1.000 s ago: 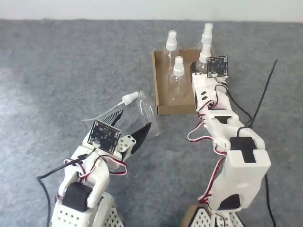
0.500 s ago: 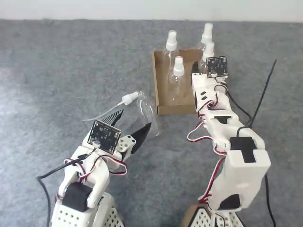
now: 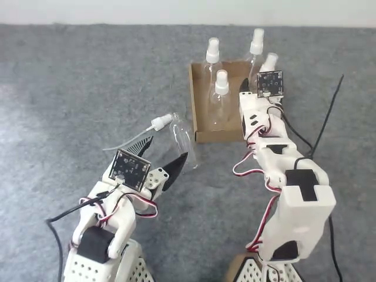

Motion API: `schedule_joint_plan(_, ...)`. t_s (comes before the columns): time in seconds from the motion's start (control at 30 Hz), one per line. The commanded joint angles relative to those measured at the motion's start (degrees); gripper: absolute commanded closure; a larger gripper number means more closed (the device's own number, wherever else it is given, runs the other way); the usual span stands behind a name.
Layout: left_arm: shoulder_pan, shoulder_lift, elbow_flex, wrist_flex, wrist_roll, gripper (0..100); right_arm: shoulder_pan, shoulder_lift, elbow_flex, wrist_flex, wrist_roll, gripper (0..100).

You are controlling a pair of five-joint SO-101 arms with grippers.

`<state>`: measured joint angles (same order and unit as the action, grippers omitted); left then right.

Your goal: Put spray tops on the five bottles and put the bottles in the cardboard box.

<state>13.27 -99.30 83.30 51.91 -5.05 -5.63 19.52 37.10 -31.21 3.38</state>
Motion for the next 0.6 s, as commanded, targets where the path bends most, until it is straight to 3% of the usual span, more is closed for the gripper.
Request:
schedule_joint_plan(0.0, -0.2, -0.4, -0.5, -1.6, -0.4, 72, 0.4, -0.9, -0.4, -0.2, 0.8, 73.4)
schedule_joint_plan(0.57, -0.2, -0.4, -0.5, -1.6, -0.4, 72, 0.1, -5.8, 1.4, -0.2, 0.8, 73.4)
